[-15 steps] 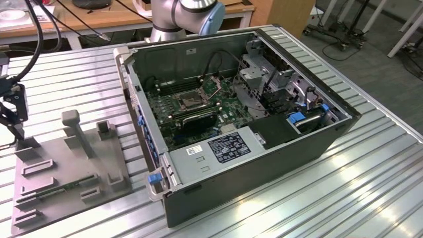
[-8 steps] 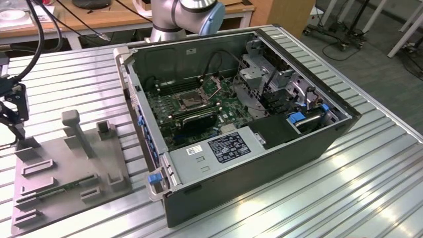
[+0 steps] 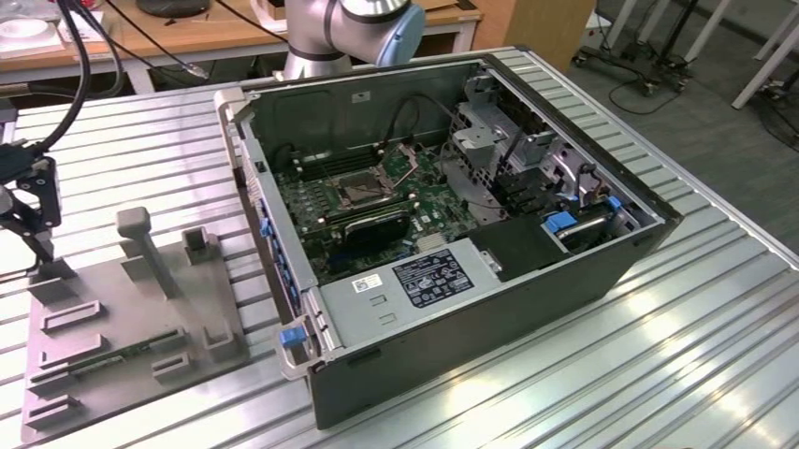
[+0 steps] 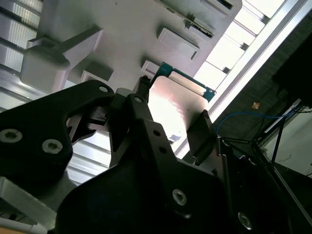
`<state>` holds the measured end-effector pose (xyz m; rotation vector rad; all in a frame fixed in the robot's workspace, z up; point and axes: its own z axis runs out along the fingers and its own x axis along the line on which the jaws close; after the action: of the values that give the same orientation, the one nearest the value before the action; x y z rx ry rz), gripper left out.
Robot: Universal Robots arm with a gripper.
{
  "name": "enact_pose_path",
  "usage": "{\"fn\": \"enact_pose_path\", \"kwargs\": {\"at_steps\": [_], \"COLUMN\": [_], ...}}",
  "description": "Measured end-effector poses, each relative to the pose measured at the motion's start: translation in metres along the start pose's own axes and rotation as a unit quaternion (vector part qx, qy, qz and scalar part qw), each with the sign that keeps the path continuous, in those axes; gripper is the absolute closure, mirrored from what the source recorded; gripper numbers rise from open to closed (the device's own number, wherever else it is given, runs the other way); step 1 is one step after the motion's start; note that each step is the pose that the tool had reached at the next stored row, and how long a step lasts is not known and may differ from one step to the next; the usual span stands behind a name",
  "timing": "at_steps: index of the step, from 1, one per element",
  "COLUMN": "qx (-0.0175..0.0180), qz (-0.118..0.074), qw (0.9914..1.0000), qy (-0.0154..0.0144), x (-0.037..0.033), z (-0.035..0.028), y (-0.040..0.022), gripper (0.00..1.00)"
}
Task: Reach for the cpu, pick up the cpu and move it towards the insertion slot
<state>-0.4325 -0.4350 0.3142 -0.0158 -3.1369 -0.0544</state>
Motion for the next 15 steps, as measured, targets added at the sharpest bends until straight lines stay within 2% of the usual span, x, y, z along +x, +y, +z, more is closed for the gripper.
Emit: {"fn": "enact_pose_path", "kwargs": {"at_steps": [4, 11, 15], "qx": [0.0000, 0.0000, 0.0000], "qz": [0.000, 0.000, 0.000], "qw": [1.00000, 1.00000, 1.00000], "qy": [0.0001, 0.0000, 0.0000], "x": [-0.0003, -0.0007, -0.0033], "z": [-0.0009, -0.0065, -0.0069], "y": [0.0000, 0.0002, 0.0003], "gripper": [0.45, 0.45, 0.45]}}
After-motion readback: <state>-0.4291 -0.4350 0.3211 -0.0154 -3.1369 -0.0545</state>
